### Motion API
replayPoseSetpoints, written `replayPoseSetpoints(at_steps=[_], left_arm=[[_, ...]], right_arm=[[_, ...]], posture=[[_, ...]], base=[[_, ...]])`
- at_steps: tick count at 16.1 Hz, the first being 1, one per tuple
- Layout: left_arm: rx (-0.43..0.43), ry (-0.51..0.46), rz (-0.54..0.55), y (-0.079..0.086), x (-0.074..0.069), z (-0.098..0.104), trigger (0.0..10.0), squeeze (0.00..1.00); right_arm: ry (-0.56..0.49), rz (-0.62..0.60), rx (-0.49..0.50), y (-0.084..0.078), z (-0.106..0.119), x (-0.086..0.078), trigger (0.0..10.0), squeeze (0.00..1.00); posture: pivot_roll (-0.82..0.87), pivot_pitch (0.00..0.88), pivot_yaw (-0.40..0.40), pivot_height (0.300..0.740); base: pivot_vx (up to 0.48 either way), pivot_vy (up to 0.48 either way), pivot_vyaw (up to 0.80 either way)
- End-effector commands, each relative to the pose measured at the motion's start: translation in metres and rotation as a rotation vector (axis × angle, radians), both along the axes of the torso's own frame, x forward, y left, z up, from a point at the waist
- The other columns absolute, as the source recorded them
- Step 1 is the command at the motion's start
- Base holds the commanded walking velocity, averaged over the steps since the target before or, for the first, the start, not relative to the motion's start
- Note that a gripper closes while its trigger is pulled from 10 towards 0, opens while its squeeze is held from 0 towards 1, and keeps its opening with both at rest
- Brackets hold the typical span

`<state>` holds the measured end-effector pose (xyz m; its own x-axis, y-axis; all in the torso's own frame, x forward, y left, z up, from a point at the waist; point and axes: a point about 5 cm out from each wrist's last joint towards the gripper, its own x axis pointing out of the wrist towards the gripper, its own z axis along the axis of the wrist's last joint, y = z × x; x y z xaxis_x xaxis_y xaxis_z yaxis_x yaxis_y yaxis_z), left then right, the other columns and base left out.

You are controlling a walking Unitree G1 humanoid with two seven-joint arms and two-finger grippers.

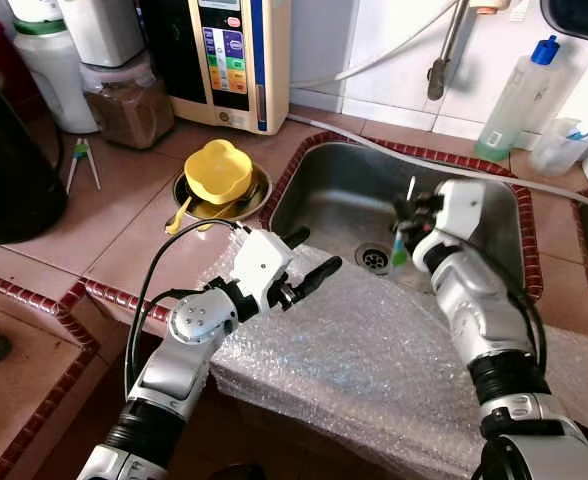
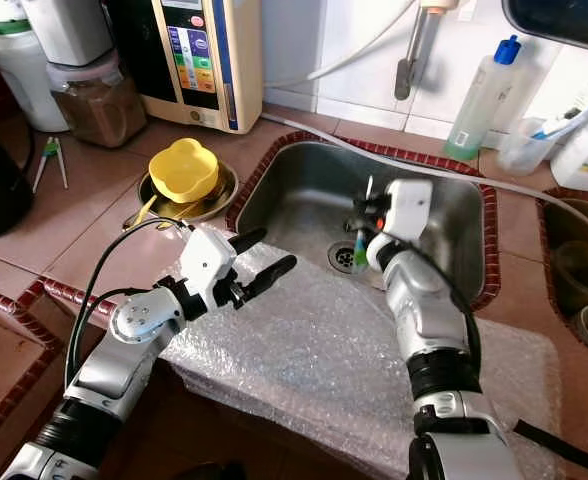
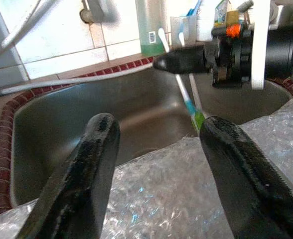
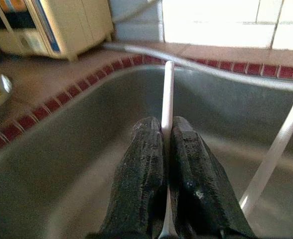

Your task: Kitchen organization

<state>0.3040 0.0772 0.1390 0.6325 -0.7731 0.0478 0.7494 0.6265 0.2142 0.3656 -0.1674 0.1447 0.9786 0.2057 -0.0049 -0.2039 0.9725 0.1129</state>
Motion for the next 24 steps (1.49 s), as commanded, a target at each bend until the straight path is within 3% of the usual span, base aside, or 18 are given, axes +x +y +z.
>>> replayPoseSetpoints(at_steps=[1, 2, 3, 6, 10, 12, 14, 15, 16, 17, 20, 22, 24], left_arm=[[0.019, -0.003, -0.023, -0.002, -0.001, 0.003, 10.0, 1.00], [0.021, -0.001, -0.026, -0.001, -0.001, 0.003, 10.0, 1.00], [0.025, 0.002, -0.029, -0.002, -0.002, 0.003, 10.0, 1.00], [0.029, 0.008, -0.035, -0.004, -0.003, 0.001, 10.0, 1.00], [0.007, 0.011, -0.022, -0.006, -0.001, 0.004, 10.0, 1.00], [-0.034, -0.018, 0.087, 0.001, 0.009, 0.013, 10.0, 1.00], [-0.078, -0.065, 0.256, 0.017, 0.028, 0.029, 10.0, 1.00], [-0.078, -0.065, 0.256, 0.017, 0.028, 0.029, 10.0, 1.00], [-0.116, -0.069, 0.335, 0.027, 0.038, 0.038, 10.0, 1.00], [-0.125, -0.059, 0.458, 0.039, 0.050, 0.043, 10.0, 1.00], [-0.149, -0.030, 0.638, 0.060, 0.066, 0.048, 10.0, 1.00], [-0.224, 0.037, 0.767, 0.075, 0.079, 0.052, 10.0, 1.00], [-0.216, 0.064, 0.806, 0.079, 0.085, 0.052, 10.0, 1.00]], right_arm=[[0.007, -0.003, -0.038, -0.002, -0.003, 0.002, 0.0, 0.00], [0.019, -0.002, -0.036, -0.002, -0.007, 0.002, 3.4, 0.48], [0.036, -0.012, -0.041, -0.004, -0.011, 0.002, 10.0, 1.00], [0.046, -0.015, -0.046, -0.004, -0.015, 0.001, 10.0, 1.00], [0.051, 0.019, 0.026, 0.005, -0.016, 0.003, 10.0, 1.00], [0.026, 0.037, 0.055, 0.009, -0.011, 0.004, 10.0, 1.00], [-0.005, 0.124, 0.137, 0.023, -0.003, 0.000, 10.0, 1.00], [-0.005, 0.124, 0.137, 0.023, -0.003, 0.000, 10.0, 1.00], [-0.028, 0.201, 0.148, 0.035, 0.000, -0.006, 10.0, 1.00], [-0.051, 0.267, 0.132, 0.046, 0.003, -0.013, 10.0, 1.00], [-0.123, 0.353, 0.058, 0.066, 0.009, -0.031, 10.0, 1.00], [-0.144, 0.408, 0.039, 0.077, 0.013, -0.049, 10.0, 1.00], [-0.141, 0.433, 0.028, 0.081, 0.013, -0.059, 10.0, 1.00]], posture=[[0.02, 0.085, 0.000, 0.740], [0.02, 0.084, 0.002, 0.740], [0.01, 0.083, 0.005, 0.740], [0.01, 0.081, 0.007, 0.740], [0.01, 0.090, 0.005, 0.740], [0.01, 0.089, 0.006, 0.740], [0.01, 0.090, 0.006, 0.740], [0.01, 0.090, 0.006, 0.740], [0.01, 0.090, 0.007, 0.740], [0.00, 0.092, 0.011, 0.740], [-0.01, 0.098, 0.017, 0.740], [-0.02, 0.102, 0.022, 0.740], [-0.03, 0.104, 0.025, 0.740]], base=[[0.000, 0.000, 0.00], [0.000, 0.000, 0.00], [0.000, 0.000, 0.00], [0.000, 0.000, 0.00], [0.000, 0.000, 0.00], [0.000, 0.000, 0.00], [0.000, 0.000, 0.00], [0.000, 0.000, 0.00], [0.000, 0.000, 0.00], [0.000, 0.000, 0.00], [0.000, 0.000, 0.00], [0.000, 0.000, 0.00], [0.000, 0.000, 0.00]])
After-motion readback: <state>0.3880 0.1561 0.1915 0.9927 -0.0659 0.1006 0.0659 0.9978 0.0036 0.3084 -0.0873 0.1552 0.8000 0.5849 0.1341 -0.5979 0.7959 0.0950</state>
